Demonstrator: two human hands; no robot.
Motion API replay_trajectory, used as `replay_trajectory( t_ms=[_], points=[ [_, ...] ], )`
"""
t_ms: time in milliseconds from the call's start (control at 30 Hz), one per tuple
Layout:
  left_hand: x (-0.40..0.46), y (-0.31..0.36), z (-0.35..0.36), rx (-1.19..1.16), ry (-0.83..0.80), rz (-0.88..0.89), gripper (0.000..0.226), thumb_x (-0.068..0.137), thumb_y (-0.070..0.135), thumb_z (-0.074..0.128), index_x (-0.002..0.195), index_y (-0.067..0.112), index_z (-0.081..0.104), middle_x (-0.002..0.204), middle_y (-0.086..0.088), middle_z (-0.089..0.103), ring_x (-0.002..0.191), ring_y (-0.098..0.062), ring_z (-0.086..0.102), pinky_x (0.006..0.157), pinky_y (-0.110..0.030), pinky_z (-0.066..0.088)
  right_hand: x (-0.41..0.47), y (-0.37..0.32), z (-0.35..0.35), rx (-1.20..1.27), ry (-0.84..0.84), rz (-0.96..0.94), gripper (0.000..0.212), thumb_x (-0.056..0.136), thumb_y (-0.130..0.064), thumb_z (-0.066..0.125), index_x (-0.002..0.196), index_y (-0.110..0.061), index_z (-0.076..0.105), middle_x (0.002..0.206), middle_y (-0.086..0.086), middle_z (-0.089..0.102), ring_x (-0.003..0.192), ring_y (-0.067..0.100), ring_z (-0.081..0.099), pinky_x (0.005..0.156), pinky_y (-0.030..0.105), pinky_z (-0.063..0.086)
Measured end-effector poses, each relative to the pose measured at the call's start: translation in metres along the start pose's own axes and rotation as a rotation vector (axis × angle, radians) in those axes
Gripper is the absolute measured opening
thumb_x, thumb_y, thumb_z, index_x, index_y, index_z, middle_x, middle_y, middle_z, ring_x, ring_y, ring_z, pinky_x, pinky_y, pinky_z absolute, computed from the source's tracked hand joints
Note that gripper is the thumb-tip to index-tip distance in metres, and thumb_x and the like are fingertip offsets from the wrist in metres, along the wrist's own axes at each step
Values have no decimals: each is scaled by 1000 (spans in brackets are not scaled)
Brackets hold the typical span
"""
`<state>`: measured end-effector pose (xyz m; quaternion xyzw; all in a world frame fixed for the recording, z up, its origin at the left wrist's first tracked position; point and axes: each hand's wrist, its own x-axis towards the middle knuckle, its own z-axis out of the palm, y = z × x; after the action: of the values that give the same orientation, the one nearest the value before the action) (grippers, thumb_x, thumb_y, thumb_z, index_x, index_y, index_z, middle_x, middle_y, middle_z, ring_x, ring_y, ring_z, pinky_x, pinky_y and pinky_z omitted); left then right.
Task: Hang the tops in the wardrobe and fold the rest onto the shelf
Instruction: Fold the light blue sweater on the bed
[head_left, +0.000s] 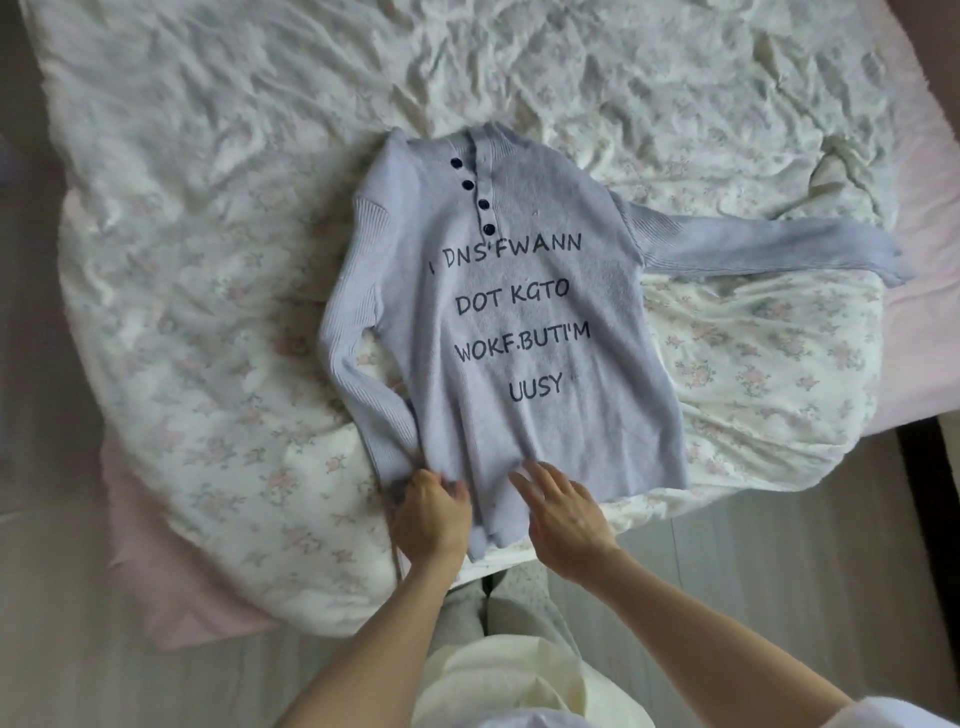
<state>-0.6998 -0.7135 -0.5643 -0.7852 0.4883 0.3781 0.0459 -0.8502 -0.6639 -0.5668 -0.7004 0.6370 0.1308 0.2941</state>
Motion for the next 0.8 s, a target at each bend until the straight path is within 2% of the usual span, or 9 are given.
replay_trajectory(
  t_ms=[67,167,300,400,500,567,633,700,800],
  points=[
    [3,2,0,-37,1,-76,31,92,31,49,105,3,53,111,-16,59,102,-35,57,79,-38,45,3,3,-3,-32,-30,-15,64,91,-11,39,150,-20,14,159,0,4,146,17,1,116,39,18],
    [3,-6,-2,4,-37,17,26,94,27,46,97,2,54,108,-18,57,101,-38,55,80,-40,45,9,8,-10,-57,-95,-6,65,94,-14,38,151,-23,6,159,-2,-5,146,16,-7,118,44,7],
    [-4,-12,-6,-364,58,98,18,94,14,45,81,7,36,82,-24,55,82,-43,54,65,-42,39,16,9,-19,-100,-156,10,62,97,-17,36,151,-26,6,159,-2,-7,146,19,-10,118,46,3],
    [-10,-16,-10,-496,198,34,13,97,11,41,87,4,37,82,-21,51,82,-44,54,61,-36,30,15,9,-20,-128,-264,21,59,98,-21,34,150,-26,8,159,0,-6,146,22,-10,118,47,2],
    [-12,-34,-13,-317,205,-25,21,99,23,41,102,3,43,95,-23,60,87,-43,58,63,-39,36,15,9,-21,-91,-405,15,56,99,-21,31,151,-28,10,159,2,-4,146,23,-3,119,45,9],
    [-8,-49,-17,-147,143,-19,22,97,30,45,103,9,43,97,-15,61,87,-39,59,63,-35,35,16,7,-25,-77,-455,4,54,98,-22,31,150,-27,17,159,1,6,146,22,5,118,46,12],
    [-4,-56,-24,-66,88,0,27,92,36,52,103,13,44,100,-9,61,90,-35,59,64,-33,36,17,5,-30,-73,-410,38,47,98,-23,32,145,-25,33,153,3,29,143,21,21,117,46,15],
    [5,-57,-33,-104,112,1,40,87,44,57,111,14,47,109,-6,56,99,-32,57,69,-35,40,22,0,-37,-57,-285,79,42,97,-23,33,138,-22,44,138,4,51,131,22,38,112,43,25],
    [29,-49,-51,-288,207,-16,60,86,44,60,132,11,42,126,-11,49,114,-31,50,86,-41,44,34,-12,-47,36,-123,67,41,97,-21,36,136,-20,44,134,1,53,125,20,43,104,38,34]
  ],
)
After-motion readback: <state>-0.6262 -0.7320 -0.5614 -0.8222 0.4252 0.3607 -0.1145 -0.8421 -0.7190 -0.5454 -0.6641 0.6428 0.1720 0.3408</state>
